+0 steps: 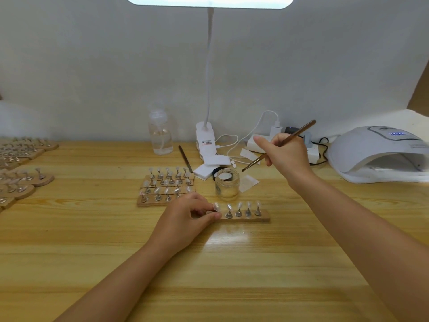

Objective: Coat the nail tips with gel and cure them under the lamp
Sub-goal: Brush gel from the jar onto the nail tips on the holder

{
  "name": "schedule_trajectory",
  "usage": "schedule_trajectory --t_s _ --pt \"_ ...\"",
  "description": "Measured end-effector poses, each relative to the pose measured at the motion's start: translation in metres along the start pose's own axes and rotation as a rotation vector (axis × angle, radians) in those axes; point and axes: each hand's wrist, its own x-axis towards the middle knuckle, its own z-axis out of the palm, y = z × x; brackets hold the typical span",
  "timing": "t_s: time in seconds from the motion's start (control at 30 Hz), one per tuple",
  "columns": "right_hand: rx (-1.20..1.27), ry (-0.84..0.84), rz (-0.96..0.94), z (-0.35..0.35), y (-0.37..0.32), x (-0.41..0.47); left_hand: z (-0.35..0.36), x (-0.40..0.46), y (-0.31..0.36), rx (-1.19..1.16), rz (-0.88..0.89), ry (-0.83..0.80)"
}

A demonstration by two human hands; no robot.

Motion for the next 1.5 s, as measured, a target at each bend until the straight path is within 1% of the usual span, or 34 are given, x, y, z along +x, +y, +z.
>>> schedule_trajectory --t_s 0.13,0.3,0.4,0.5,0.63,0.77,0.9,1.0,1.2,1.37,1.5 --pt "0.161 0.004 -0.049 -0.004 -0.006 -0.022 0.000 0.000 0.000 -0.046 0.003 -0.001" --pt "0.247 -0.086 -0.214 -0.003 -0.003 -0.072 0.001 0.001 -0.001 -0.058 0.013 0.016" --pt "0.194 -0.137 -0.371 0.003 0.008 -0.097 0.001 0.000 -0.001 -0.011 0.051 0.036" --pt "0.138 -0.108 -0.456 0.008 0.015 -0.108 0.001 -0.001 0.001 0.022 0.085 0.047" --pt "0.137 -0.089 -0.557 0.010 0.021 -0.111 0.000 -0.003 0.000 -0.010 0.107 0.071" --pt "0.081 -0.071 -0.682 0.013 0.025 -0.109 -0.002 -0.001 0.000 -0.094 0.071 0.072" --pt "0.005 -0.043 -0.727 0.016 0.027 -0.108 -0.002 -0.001 0.001 -0.088 0.082 0.043" --pt "-0.038 -0.044 -0.759 0.017 0.030 -0.107 -0.002 -0.001 -0.001 -0.099 0.072 0.052" --pt "-0.081 -0.054 -0.758 0.019 0.030 -0.106 -0.003 -0.001 0.000 -0.106 0.061 0.061" --pt "-0.052 -0.057 -0.791 0.018 0.031 -0.108 -0.004 -0.003 0.002 -0.122 0.062 0.061" --pt "0.010 -0.038 -0.724 0.016 0.031 -0.109 -0.003 -0.003 0.002 -0.129 0.038 0.066"
